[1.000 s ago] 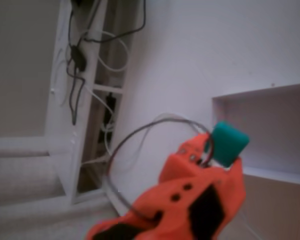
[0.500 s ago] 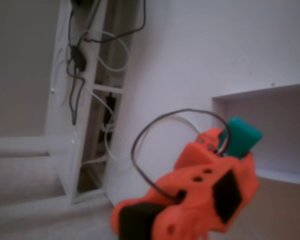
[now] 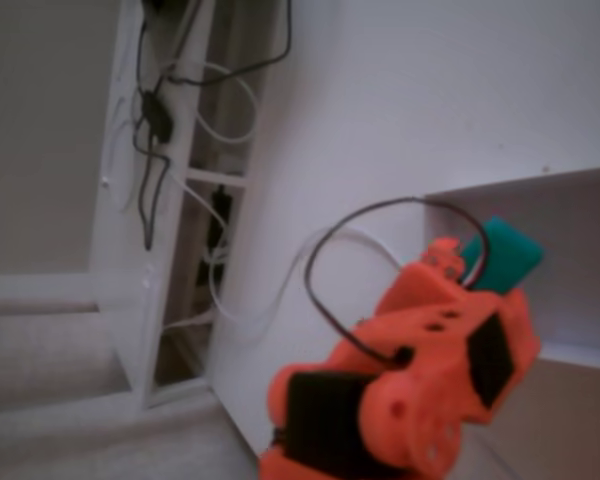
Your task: Grasp the green cube and put it in the bin.
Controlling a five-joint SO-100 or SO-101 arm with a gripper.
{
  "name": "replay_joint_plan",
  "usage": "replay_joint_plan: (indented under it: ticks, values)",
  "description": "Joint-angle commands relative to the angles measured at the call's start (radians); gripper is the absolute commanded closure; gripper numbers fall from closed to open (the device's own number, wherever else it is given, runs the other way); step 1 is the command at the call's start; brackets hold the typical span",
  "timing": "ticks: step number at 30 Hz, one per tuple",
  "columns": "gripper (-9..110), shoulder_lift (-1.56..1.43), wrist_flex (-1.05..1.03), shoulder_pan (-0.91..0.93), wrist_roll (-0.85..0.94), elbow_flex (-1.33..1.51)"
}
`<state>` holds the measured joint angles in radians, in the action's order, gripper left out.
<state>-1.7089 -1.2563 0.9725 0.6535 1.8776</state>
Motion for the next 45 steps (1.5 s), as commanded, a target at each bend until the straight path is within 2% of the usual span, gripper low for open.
replay_joint_plan:
  ticks: [1,6,10,23,30,38,45]
  values:
    - [77,-0.025,0.018,-0.020,-0.003,0.005]
    - [77,-0.034,0.000,-0.032,-0.005,0.014]
    - [79,-0.117,0.028,-0.117,-0.032,0.074]
    - [81,-0.459,0.282,-0.667,-0.440,0.170]
    - [81,-0.687,0.302,-0.902,-0.600,0.282]
    - [81,-1.118,0.218,-1.054,-0.592,0.601]
    - [83,-1.276,0.117,-1.063,-0.552,0.753]
